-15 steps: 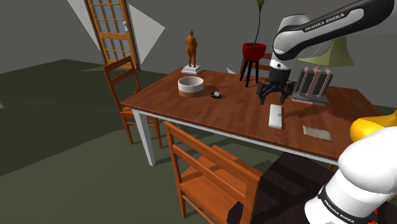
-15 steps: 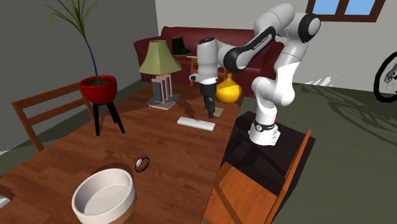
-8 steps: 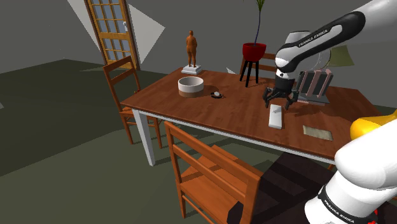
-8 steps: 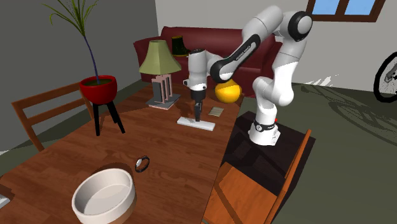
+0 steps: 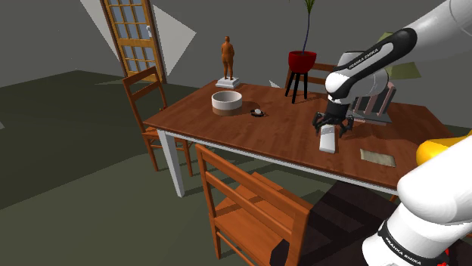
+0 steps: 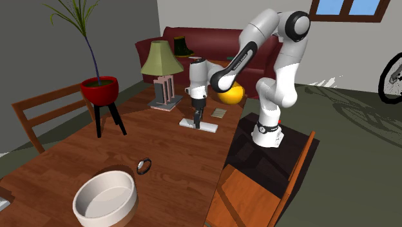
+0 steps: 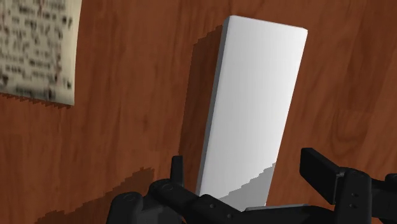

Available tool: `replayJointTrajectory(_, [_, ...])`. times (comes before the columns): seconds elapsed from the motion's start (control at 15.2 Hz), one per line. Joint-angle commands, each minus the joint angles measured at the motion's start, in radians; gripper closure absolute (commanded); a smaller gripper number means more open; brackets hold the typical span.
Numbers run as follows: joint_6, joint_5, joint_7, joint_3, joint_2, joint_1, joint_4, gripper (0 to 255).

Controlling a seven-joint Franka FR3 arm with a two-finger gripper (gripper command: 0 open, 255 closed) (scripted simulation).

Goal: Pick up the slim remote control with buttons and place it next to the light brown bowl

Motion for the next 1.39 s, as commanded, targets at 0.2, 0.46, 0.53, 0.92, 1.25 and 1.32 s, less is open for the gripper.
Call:
replayJointTrajectory(0.2, [0.025,0.002,-0.001,-0.001,0.013,0.001,-0.011,0])
replayJointTrajectory(0.46, [0.025,0.002,-0.001,-0.001,0.013,0.001,-0.011,0])
replayJointTrajectory(0.53, [0.025,0.002,-0.001,-0.001,0.013,0.001,-0.011,255])
replayJointTrajectory(0.92, [0.025,0.002,-0.002,-0.001,0.013,0.001,-0.011,255])
replayJointTrajectory(1.25, [-0.007,-0.002,0.002,0.001,-0.009,-0.001,-0.001,255])
replayJointTrajectory(1.32, [-0.023,-0.003,0.003,0.002,-0.019,-0.001,0.005,255])
